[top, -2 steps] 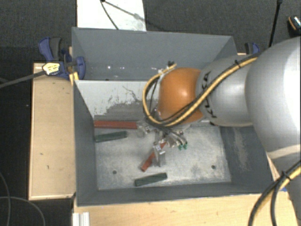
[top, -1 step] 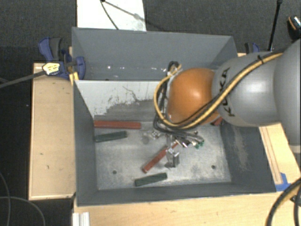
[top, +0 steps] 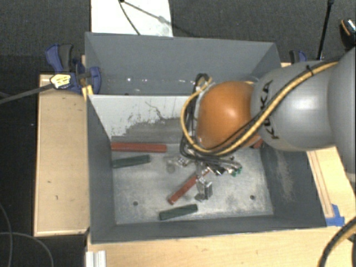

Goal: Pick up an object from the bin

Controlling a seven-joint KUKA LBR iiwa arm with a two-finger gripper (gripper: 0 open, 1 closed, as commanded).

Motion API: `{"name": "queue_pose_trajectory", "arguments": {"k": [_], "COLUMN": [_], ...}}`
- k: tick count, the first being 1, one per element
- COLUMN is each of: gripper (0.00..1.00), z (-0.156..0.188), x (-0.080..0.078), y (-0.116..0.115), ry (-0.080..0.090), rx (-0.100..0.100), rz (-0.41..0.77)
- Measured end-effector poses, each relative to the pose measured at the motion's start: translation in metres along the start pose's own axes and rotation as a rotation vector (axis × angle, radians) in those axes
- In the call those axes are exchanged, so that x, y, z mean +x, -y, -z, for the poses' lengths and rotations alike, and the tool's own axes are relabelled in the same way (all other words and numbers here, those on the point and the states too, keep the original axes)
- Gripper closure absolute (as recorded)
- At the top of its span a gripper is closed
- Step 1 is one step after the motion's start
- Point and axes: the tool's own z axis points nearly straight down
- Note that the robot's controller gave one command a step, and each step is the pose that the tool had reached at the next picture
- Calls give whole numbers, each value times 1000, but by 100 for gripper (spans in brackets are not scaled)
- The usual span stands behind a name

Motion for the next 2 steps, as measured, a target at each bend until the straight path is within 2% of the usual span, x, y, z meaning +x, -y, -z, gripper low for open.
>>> {"name": "queue_pose_trajectory", "arguments": {"k": [1,2], "gripper": [0,0], "z": [-41,-40], "x": [-4,-4], "y": [-1,-2], "ry": [-1,-1], "rx": [-1,-1], "rz": [124,121]}}
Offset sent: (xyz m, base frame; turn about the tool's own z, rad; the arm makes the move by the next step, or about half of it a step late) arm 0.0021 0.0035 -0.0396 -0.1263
